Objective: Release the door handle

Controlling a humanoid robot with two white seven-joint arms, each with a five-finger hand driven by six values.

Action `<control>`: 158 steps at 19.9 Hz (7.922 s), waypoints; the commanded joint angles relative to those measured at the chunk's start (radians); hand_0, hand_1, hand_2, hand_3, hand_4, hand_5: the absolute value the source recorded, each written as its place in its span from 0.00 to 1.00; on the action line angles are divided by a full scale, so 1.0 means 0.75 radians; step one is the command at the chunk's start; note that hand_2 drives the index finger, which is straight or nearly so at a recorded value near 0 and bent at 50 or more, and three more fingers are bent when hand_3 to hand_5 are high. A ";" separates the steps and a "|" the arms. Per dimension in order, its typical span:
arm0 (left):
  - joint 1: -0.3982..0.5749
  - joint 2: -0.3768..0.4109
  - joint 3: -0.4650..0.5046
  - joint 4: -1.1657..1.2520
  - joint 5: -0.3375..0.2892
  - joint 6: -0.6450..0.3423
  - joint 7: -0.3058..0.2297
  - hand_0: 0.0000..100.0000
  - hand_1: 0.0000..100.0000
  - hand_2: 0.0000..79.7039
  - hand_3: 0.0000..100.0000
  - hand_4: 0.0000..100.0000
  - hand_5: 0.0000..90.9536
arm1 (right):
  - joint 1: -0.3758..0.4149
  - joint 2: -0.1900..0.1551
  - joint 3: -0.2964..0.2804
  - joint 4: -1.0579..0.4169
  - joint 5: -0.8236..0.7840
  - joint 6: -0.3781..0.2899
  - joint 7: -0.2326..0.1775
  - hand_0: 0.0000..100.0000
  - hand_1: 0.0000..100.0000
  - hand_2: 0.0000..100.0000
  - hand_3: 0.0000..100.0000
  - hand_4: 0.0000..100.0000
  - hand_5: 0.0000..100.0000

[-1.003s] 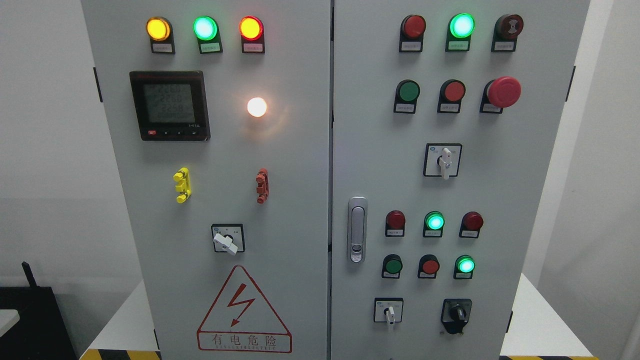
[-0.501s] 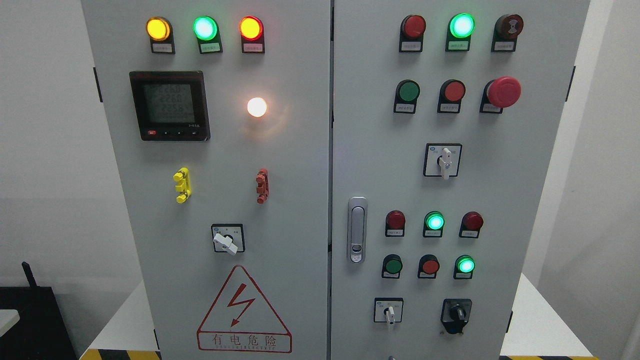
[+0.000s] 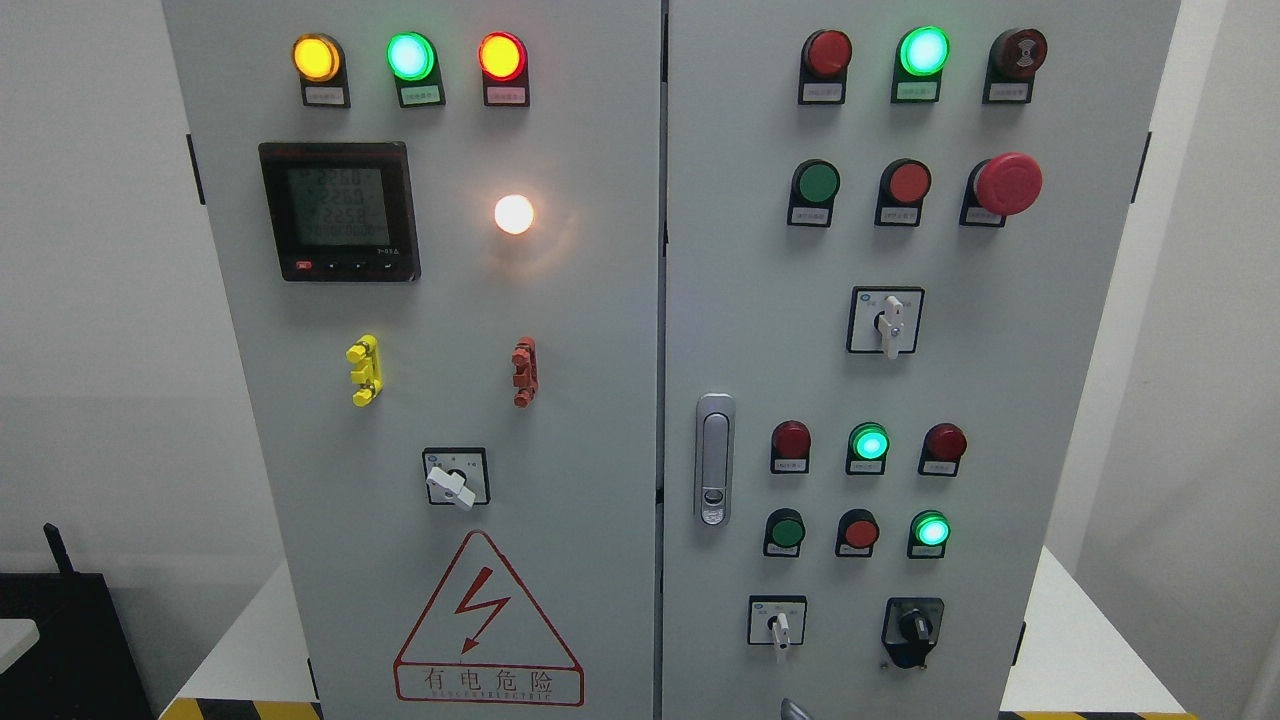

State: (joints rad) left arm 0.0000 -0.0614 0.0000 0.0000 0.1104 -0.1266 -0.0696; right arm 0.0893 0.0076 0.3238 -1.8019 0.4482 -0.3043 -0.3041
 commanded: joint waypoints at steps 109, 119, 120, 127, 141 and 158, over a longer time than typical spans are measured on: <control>-0.041 0.000 -0.014 -0.012 0.000 0.001 0.001 0.12 0.39 0.00 0.00 0.00 0.00 | -0.579 0.168 -0.047 0.191 1.004 0.514 -0.235 0.11 0.44 0.69 1.00 0.95 0.99; -0.041 0.000 -0.014 -0.010 0.000 0.001 0.001 0.12 0.39 0.00 0.00 0.00 0.00 | -0.677 0.170 -0.047 0.191 0.990 0.518 -0.198 0.10 0.44 0.69 1.00 0.95 0.98; -0.041 0.000 -0.014 -0.012 0.000 0.001 0.001 0.12 0.39 0.00 0.00 0.00 0.00 | -0.686 0.170 -0.045 0.191 0.990 0.522 -0.188 0.10 0.44 0.69 1.00 0.95 0.98; -0.041 0.000 -0.014 -0.012 0.000 0.001 0.001 0.12 0.39 0.00 0.00 0.00 0.00 | -0.718 0.186 -0.031 0.194 0.990 0.528 -0.186 0.09 0.48 0.69 1.00 0.95 0.98; -0.041 0.000 -0.014 -0.012 0.000 0.001 0.001 0.12 0.39 0.00 0.00 0.00 0.00 | -0.771 0.186 -0.029 0.255 0.994 0.530 -0.184 0.11 0.54 0.75 1.00 1.00 0.98; -0.041 0.000 -0.014 -0.012 0.000 0.001 0.001 0.12 0.39 0.00 0.00 0.00 0.00 | -0.782 0.186 -0.041 0.284 0.990 0.559 -0.184 0.13 0.56 0.79 1.00 1.00 0.98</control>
State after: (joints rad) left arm 0.0000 -0.0614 0.0000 0.0000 0.1104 -0.1266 -0.0688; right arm -0.4927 0.1464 0.2950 -1.6013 1.1906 0.1127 -0.4438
